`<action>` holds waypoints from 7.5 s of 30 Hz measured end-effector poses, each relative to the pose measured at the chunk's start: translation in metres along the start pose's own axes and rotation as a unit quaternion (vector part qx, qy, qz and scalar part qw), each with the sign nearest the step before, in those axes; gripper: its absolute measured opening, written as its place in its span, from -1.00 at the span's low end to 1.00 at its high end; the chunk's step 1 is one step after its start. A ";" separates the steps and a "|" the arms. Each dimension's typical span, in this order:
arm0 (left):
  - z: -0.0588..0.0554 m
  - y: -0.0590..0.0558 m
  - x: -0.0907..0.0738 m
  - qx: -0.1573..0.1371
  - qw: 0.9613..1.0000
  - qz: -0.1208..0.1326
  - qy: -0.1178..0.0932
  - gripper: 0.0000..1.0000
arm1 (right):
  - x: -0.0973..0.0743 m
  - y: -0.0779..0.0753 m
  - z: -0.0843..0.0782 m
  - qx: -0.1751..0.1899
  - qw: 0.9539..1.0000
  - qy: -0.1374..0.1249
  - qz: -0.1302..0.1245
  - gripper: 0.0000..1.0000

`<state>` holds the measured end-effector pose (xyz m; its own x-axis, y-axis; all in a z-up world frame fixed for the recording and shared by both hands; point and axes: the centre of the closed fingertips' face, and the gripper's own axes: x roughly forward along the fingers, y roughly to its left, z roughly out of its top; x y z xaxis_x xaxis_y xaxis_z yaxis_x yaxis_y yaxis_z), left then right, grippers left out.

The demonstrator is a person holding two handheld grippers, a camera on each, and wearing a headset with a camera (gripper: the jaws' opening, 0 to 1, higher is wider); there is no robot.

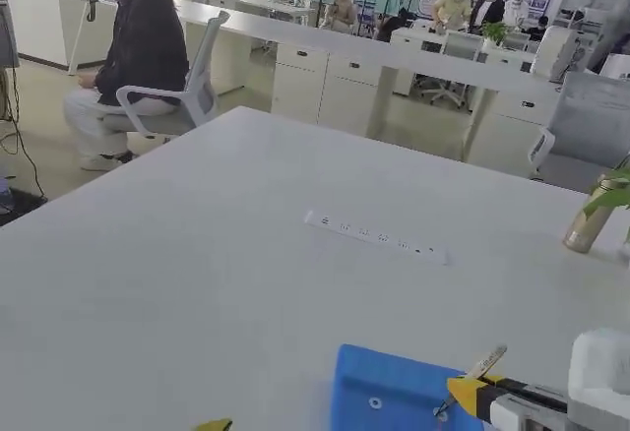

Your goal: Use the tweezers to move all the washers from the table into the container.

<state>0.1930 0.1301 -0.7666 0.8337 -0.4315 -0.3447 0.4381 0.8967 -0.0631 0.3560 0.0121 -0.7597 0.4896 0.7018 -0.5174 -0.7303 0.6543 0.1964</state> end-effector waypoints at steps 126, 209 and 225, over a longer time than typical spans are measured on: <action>0.002 -0.003 0.001 -0.006 1.000 -0.012 -0.003 0.95 | -0.002 0.092 -0.032 -0.042 0.996 0.000 0.079 -0.94; -0.001 -0.003 0.001 -0.004 1.000 -0.014 0.005 0.89 | 0.018 0.093 -0.081 -0.160 0.982 0.044 0.093 -0.93; 0.000 -0.004 0.002 -0.003 1.000 -0.018 0.001 0.86 | 0.014 0.092 -0.085 -0.181 0.978 0.050 0.089 -0.94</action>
<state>0.1924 0.1254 -0.7666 0.8174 -0.4628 -0.3431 0.4654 0.8815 -0.0802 0.2551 0.0582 -0.8195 0.3044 0.7528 -0.5837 -0.9292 0.3695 -0.0080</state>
